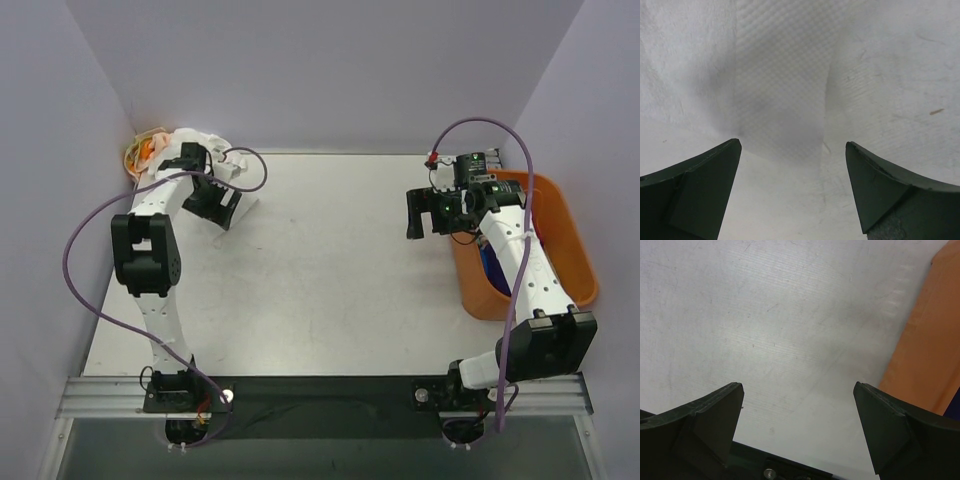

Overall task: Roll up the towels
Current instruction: Move the towel to the center of the board

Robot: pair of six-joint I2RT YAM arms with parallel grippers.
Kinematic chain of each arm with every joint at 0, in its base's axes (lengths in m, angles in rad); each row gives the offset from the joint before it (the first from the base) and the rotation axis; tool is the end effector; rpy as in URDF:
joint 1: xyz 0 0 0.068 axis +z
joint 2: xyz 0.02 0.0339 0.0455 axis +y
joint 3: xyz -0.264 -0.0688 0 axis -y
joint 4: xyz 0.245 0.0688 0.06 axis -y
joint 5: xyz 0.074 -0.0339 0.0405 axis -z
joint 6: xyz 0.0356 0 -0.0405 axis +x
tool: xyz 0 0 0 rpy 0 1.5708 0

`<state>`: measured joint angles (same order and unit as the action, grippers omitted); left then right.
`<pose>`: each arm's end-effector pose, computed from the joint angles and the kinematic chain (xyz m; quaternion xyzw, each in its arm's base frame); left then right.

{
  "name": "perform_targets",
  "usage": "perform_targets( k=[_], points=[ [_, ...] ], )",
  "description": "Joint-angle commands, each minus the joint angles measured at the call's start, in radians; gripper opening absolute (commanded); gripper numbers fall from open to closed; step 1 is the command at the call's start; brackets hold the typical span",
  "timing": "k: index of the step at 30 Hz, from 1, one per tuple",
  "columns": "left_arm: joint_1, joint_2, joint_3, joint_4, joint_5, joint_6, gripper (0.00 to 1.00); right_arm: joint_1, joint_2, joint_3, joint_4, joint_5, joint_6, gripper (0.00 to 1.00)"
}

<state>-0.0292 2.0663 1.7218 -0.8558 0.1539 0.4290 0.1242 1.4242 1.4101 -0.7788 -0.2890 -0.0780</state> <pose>0.4356 -0.0182 0.2177 0.2363 0.9512 -0.0376 0.1950 0.2995 0.0476 0.3542 -0.1467 0.9055 0.1419 0.3721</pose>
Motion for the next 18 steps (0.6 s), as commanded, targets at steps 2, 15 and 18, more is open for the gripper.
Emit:
perform_targets(
  k=[2,15,18],
  points=[
    [0.008,0.084,0.065,0.052,-0.073,-0.001,0.97,-0.005,0.019,0.029,-0.03,0.004,0.011,1.0],
    [-0.081,0.037,-0.076,0.051,0.067,-0.022,0.08,-0.005,0.018,0.029,-0.04,-0.042,-0.005,1.0],
    [-0.188,-0.053,-0.113,0.035,0.126,-0.079,0.0,-0.005,0.027,0.032,-0.042,-0.05,-0.002,0.99]
  ],
)
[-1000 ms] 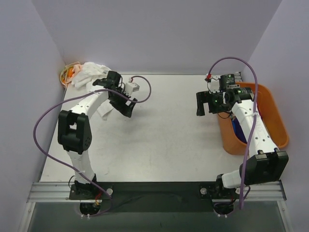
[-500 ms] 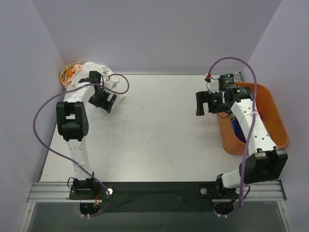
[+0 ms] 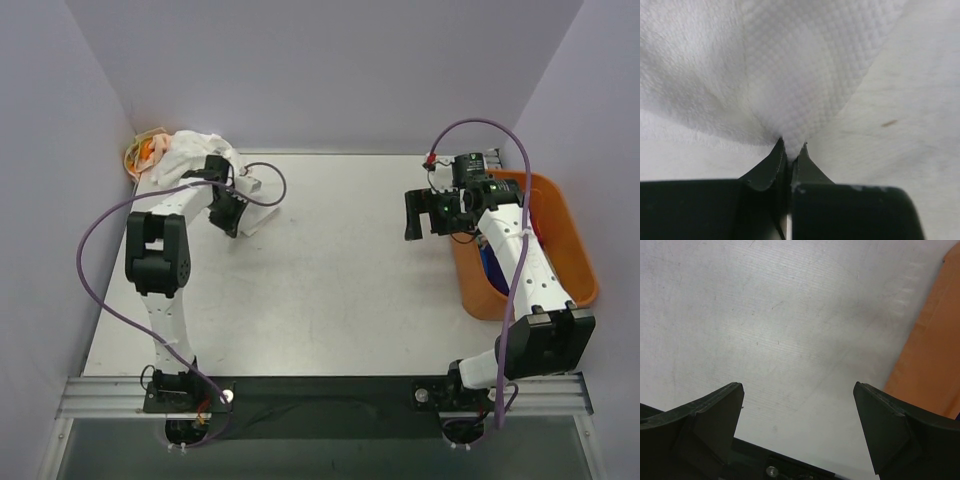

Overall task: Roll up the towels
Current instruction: Move the towel to the center of the board

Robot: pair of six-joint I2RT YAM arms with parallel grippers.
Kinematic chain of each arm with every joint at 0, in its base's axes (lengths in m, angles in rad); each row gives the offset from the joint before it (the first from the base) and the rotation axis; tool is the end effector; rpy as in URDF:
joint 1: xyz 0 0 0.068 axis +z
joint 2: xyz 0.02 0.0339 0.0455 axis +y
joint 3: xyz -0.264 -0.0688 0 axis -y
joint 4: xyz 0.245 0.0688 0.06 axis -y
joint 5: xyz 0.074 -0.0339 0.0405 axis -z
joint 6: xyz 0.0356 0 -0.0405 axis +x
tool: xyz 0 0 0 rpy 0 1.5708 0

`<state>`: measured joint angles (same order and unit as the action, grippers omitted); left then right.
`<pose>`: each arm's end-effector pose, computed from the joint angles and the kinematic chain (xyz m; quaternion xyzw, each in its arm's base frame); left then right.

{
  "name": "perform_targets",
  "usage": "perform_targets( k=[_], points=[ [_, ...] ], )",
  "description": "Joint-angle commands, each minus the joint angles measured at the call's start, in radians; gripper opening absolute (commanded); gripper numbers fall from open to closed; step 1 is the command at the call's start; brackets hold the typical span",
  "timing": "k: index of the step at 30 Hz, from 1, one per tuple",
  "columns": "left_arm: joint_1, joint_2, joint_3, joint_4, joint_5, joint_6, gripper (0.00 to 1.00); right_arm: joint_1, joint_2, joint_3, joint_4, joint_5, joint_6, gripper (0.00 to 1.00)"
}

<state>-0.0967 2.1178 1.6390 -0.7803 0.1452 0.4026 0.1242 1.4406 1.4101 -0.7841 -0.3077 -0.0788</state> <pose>0.4334 -0.0472 0.1754 0.2543 0.9520 -0.0472 0.1639 0.3028 0.0487 0.3493 -0.1493 0.9079 0.1507 0.3615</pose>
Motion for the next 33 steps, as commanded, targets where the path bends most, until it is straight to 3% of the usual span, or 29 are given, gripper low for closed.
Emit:
perform_targets(
  k=[1,5,6,8,10,12,15,19,25,33],
  points=[
    [-0.155,-0.152,-0.036,-0.045,0.149,-0.068,0.0,-0.006,0.014,0.035,-0.037,-0.034,0.001,0.99],
    [-0.357,-0.234,-0.033,-0.047,0.224,-0.165,0.0,-0.006,0.043,0.047,-0.037,-0.045,0.007,0.99],
    [-0.4,-0.239,-0.025,-0.045,0.25,-0.185,0.09,-0.006,0.049,0.05,-0.038,-0.048,0.007,0.99],
    [-0.414,-0.243,0.014,-0.047,0.313,-0.241,0.45,-0.008,0.072,0.059,-0.04,-0.053,0.008,0.98],
    [-0.391,-0.251,0.057,-0.043,0.35,-0.268,0.72,-0.005,0.084,0.066,-0.044,-0.06,0.008,0.97],
    [-0.345,-0.268,0.065,-0.015,0.381,-0.271,0.78,-0.003,0.099,0.07,-0.047,-0.074,0.004,0.97],
    [-0.213,-0.297,0.058,0.033,0.413,-0.28,0.81,0.014,0.118,0.069,-0.046,-0.087,-0.001,0.95],
    [-0.068,-0.289,0.045,0.039,0.34,-0.216,0.83,0.075,0.155,0.064,-0.047,-0.084,-0.01,0.9],
    [0.029,-0.222,-0.027,0.064,0.272,-0.16,0.86,0.288,0.224,0.021,-0.027,0.007,-0.056,0.81],
    [0.058,-0.206,-0.163,0.095,0.367,-0.087,0.89,0.547,0.326,-0.072,0.042,0.099,-0.093,0.77]
  ],
)
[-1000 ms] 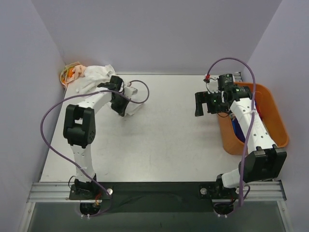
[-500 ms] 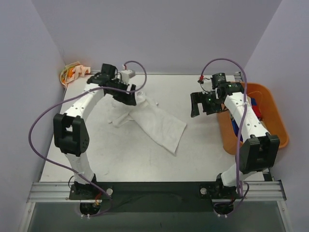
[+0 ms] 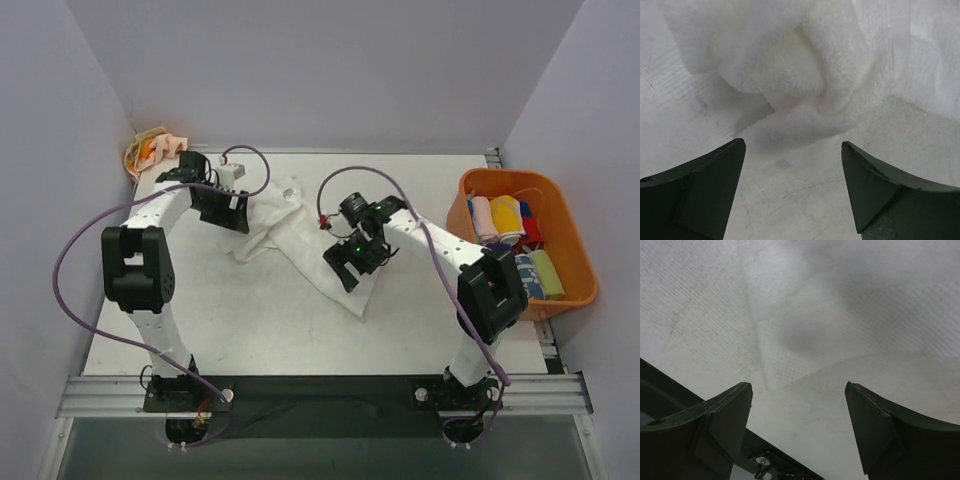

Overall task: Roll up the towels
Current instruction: Move the towel to the center of the board, then flatten the towel

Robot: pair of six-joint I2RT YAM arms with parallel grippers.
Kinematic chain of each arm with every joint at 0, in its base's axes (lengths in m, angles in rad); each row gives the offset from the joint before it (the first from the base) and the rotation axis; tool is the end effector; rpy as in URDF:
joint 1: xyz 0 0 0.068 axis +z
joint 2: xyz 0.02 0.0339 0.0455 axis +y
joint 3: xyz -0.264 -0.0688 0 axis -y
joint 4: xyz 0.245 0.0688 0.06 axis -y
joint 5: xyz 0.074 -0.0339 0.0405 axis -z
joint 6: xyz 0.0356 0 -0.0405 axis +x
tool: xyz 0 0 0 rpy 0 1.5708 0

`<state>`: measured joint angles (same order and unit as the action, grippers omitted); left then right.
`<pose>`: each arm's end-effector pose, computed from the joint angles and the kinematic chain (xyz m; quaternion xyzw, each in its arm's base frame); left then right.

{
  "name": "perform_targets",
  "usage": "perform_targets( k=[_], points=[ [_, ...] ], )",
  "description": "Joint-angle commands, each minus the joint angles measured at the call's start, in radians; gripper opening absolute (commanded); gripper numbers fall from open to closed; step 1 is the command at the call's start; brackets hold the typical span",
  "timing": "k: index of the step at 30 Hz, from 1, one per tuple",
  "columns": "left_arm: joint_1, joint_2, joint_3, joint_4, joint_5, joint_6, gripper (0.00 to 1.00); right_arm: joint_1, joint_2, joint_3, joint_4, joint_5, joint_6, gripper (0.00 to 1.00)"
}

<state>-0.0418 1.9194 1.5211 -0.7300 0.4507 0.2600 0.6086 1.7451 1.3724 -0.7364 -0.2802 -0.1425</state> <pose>0.4037 -0.0324 0.2261 0.1914 0.9328 -0.1934 0.2364 0.2930 0.2162 0.2433 -0.3833 0.8850 0.1846 0.1890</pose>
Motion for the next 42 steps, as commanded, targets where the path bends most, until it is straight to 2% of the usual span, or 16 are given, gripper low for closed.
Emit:
perform_targets(
  k=[1,6,7,8,11,14,17,18,20,26,33,36,37,38,41,42],
  points=[
    [0.003,-0.005,-0.061,0.053,0.048,0.068,0.89,0.083,0.039,-0.044,0.014,0.079,-0.031,0.77],
    [0.008,0.041,-0.105,0.073,-0.021,0.096,0.78,0.138,0.097,-0.091,0.066,0.17,-0.037,0.81],
    [0.011,0.043,-0.111,0.076,-0.029,0.099,0.66,0.148,0.115,-0.095,0.078,0.186,-0.039,0.8],
    [0.014,0.04,-0.122,0.081,-0.029,0.097,0.6,0.154,0.125,-0.095,0.08,0.2,-0.039,0.8],
    [0.036,0.01,-0.143,0.081,-0.015,0.088,0.34,0.166,0.149,-0.098,0.083,0.24,-0.039,0.71],
    [0.083,-0.04,-0.157,0.072,0.008,0.085,0.19,0.165,0.163,-0.113,0.097,0.277,-0.039,0.54],
    [0.134,-0.085,-0.165,0.037,0.029,0.09,0.06,0.14,0.157,-0.139,0.114,0.354,-0.04,0.1],
    [0.151,-0.098,-0.161,0.023,0.034,0.099,0.03,0.131,0.151,-0.144,0.112,0.363,-0.036,0.0],
    [0.199,-0.112,-0.154,-0.02,0.051,0.111,0.0,0.111,0.101,-0.17,0.108,0.351,-0.039,0.0],
    [0.345,-0.157,-0.116,-0.121,0.045,0.192,0.0,-0.004,-0.146,-0.252,0.083,0.326,-0.081,0.0],
    [0.467,-0.079,-0.067,-0.135,-0.093,0.209,0.0,-0.121,-0.162,-0.314,0.062,0.289,-0.163,0.0],
    [0.484,-0.062,-0.068,-0.14,-0.113,0.216,0.17,-0.109,-0.147,-0.305,0.055,0.216,-0.16,0.0],
    [0.485,-0.062,-0.07,-0.146,-0.089,0.219,0.26,-0.104,-0.135,-0.299,0.055,0.213,-0.158,0.0],
    [0.485,-0.065,-0.072,-0.152,-0.064,0.226,0.42,-0.096,-0.128,-0.292,0.055,0.213,-0.155,0.0],
    [0.473,-0.106,-0.075,-0.184,0.055,0.272,0.66,-0.098,-0.113,-0.263,0.049,0.191,-0.149,0.0],
    [0.465,-0.115,-0.069,-0.195,0.093,0.295,0.68,-0.096,-0.11,-0.259,0.039,0.182,-0.15,0.0]
  ],
)
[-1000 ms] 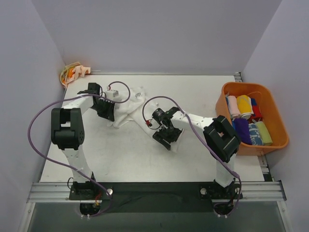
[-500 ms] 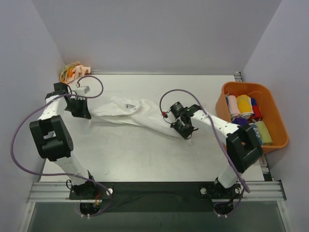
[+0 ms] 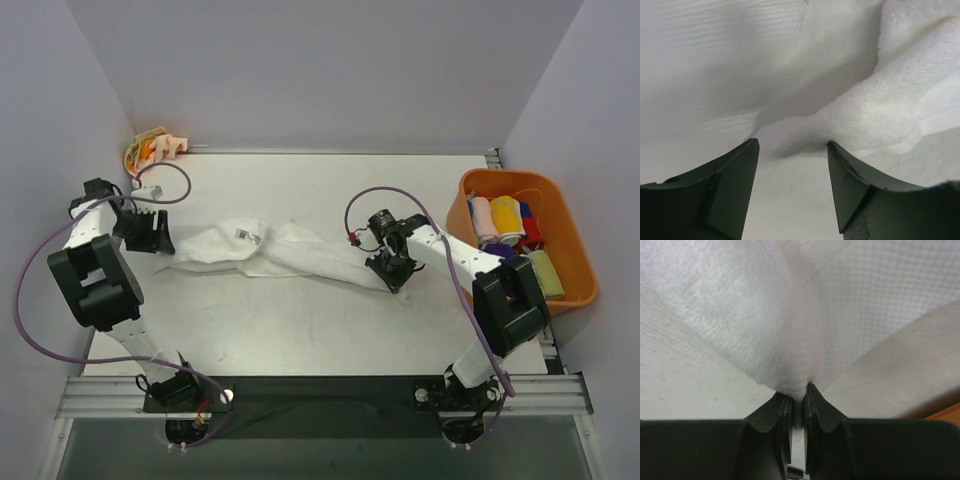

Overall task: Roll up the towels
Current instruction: Flatten the towel

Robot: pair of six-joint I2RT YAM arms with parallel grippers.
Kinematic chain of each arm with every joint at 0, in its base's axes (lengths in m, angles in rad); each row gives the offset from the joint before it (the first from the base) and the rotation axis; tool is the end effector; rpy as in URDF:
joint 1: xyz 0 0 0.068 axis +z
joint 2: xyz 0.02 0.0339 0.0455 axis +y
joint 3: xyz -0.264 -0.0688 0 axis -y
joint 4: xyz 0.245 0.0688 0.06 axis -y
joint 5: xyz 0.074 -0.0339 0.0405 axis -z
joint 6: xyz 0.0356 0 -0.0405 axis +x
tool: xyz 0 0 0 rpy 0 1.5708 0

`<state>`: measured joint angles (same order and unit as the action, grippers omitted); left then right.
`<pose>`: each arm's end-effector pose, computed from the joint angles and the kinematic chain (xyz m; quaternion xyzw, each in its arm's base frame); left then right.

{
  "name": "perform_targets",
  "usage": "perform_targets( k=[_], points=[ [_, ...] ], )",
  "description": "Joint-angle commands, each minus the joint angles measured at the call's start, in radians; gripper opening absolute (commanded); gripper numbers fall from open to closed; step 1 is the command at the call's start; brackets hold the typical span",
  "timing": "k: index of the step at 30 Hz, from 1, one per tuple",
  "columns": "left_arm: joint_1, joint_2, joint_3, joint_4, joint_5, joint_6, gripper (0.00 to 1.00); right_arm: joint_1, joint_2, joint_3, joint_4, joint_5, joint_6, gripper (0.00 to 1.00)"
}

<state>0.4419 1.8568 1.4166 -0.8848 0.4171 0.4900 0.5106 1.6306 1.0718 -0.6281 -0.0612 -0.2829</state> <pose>0.3385 0.1442 0.2133 0.0487 0.9701 -0.1297 0.1995 0.2749 0.1565 0.1964 -0.3845 0.9027 0.0515 0.1860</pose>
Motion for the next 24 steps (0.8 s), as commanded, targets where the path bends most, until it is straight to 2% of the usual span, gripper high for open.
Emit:
perform_targets(
  k=[1,3,5,10,13,18,22,24],
  points=[
    [-0.023,-0.065,0.039,-0.052,0.149,0.07,0.71,0.003,0.002,0.046,-0.074,-0.051,-0.012,0.0],
    [-0.054,-0.111,0.047,-0.071,0.242,0.093,0.76,0.017,-0.009,0.043,-0.088,-0.061,-0.013,0.0],
    [-0.103,-0.149,0.039,-0.075,0.278,0.09,0.77,0.019,-0.017,0.042,-0.094,-0.084,-0.006,0.0],
    [-0.353,-0.222,-0.028,0.077,0.281,-0.045,0.77,0.009,-0.038,0.063,-0.104,-0.109,0.022,0.0],
    [-0.489,-0.19,-0.027,0.171,0.229,-0.129,0.77,-0.001,-0.043,0.092,-0.114,-0.129,0.039,0.0],
    [-0.609,-0.065,0.042,0.228,0.123,-0.235,0.77,-0.009,-0.041,0.12,-0.127,-0.143,0.053,0.0],
    [-0.669,0.004,0.076,0.251,0.02,-0.248,0.76,-0.021,-0.035,0.139,-0.133,-0.152,0.062,0.0],
    [-0.68,0.033,0.091,0.253,-0.032,-0.258,0.65,-0.033,-0.037,0.143,-0.136,-0.155,0.065,0.0]
  ],
)
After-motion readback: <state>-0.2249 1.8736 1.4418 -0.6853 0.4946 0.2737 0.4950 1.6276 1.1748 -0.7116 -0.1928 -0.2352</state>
